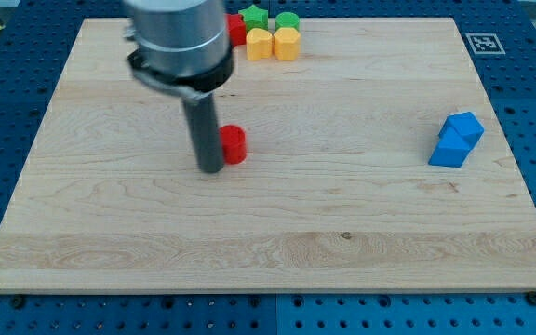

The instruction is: Push the red circle below the hexagon

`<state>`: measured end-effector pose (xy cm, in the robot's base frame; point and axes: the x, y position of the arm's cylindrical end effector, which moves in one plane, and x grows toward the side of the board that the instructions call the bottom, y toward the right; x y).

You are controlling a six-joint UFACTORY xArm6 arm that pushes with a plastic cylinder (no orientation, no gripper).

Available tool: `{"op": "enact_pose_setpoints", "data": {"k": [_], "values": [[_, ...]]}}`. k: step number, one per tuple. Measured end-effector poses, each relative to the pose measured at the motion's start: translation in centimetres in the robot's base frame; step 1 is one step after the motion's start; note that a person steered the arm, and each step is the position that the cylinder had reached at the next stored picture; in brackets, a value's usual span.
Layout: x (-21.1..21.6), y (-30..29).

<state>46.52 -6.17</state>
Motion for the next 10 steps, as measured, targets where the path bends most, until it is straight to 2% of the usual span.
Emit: {"op": "enact_pose_setpoints", "data": {"k": [1, 2, 3, 4, 6, 7, 8, 9, 10], "values": [[-5.5, 1.9], [-5.6, 0.9], [-3.0, 1.3], [-4.3, 5.3], [-12.5, 1.4], [-11.2, 1.2], [-7.2, 1.4], [-6.8, 4.9], [-9.4, 4.6]]}}
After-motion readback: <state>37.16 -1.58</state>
